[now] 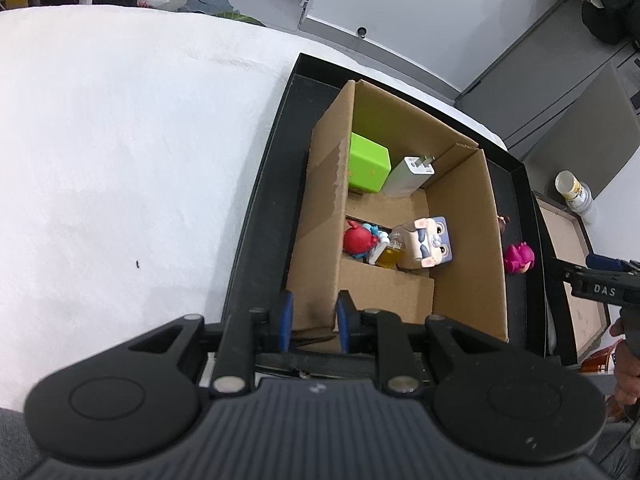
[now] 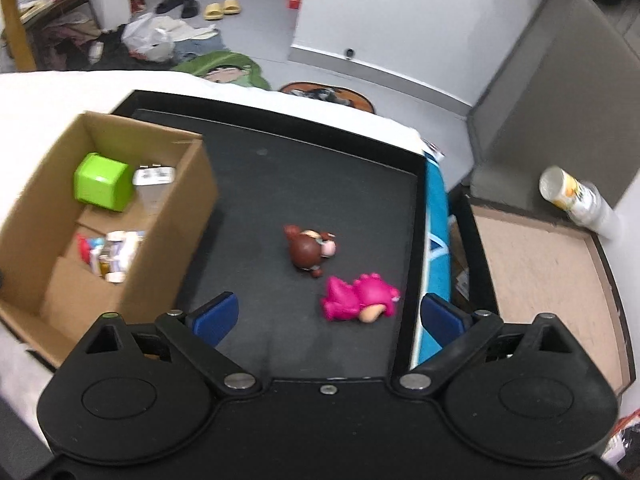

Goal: Organize rigid objects
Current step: 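Move the right gripper over to the pink dinosaur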

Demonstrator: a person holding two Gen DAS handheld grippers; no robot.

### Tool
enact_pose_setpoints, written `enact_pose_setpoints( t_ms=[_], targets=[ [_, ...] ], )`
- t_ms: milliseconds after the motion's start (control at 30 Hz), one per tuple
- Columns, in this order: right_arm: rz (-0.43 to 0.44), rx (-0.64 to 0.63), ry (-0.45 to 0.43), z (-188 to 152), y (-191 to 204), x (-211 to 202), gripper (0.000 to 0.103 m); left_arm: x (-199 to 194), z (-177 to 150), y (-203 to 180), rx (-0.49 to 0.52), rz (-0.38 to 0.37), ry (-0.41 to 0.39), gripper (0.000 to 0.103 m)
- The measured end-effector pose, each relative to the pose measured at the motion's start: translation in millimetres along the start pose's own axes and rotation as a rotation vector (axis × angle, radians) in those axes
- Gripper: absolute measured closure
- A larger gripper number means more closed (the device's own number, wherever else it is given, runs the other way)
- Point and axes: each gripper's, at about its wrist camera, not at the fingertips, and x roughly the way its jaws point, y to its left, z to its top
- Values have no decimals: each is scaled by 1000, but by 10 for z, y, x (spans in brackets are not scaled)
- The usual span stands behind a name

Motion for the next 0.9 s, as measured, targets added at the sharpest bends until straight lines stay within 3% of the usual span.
enact_pose_setpoints(
  t_ms=[333,633,767,900],
  targets=[
    [28,194,4,24,-479,146,5,13,1,-2,5,4,-2,83],
    [61,225,64,56,-569,411,23,17,-15,29,5,-7,-8,83],
    [102,239,93,127,-626,566,40,21,2,11,7,-1,1,83],
    [127,230,117,143,-610,672,46,42,9,-4,18,7,6,82]
  ],
)
